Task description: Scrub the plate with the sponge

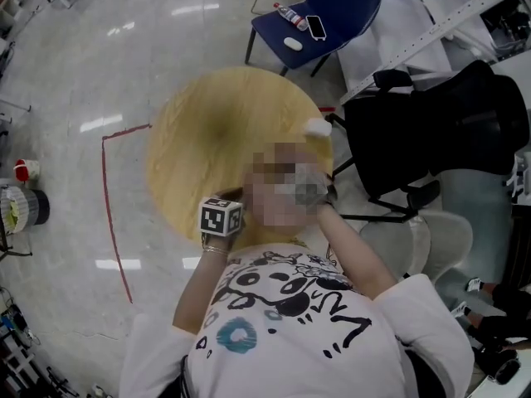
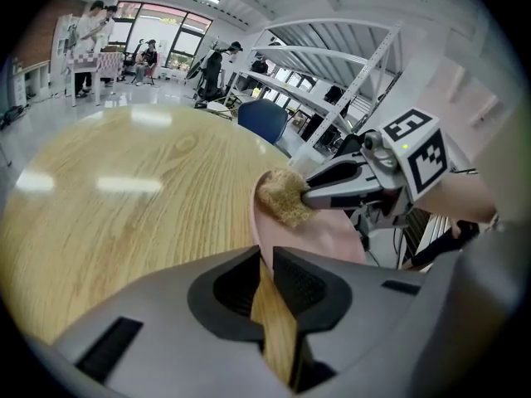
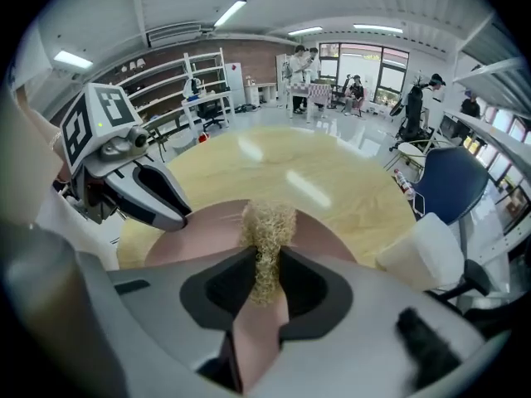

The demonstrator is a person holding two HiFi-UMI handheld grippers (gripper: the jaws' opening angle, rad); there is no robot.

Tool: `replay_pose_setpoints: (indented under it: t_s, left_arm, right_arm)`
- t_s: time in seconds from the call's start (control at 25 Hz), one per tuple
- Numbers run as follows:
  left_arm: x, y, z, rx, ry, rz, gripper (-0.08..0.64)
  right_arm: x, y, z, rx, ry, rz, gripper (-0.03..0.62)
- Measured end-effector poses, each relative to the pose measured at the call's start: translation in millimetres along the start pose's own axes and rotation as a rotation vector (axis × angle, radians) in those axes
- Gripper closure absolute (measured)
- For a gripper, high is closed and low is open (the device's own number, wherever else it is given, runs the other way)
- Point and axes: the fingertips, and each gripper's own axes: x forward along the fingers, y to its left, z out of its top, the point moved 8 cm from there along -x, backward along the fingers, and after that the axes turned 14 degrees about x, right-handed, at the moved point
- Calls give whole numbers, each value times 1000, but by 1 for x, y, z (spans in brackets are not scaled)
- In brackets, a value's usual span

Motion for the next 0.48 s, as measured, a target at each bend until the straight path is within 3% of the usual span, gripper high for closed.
replay_pose_setpoints:
  t_s: [0.28, 0.48]
  left_arm:
    - [-1, -3, -1, -46, -29, 46, 508]
    - [-1, -2, -5, -126, -56, 55, 515]
  right_arm:
    - [-21, -39, -13, -12, 41, -122, 495]
    - [-36, -54, -33, -13, 82, -162, 495]
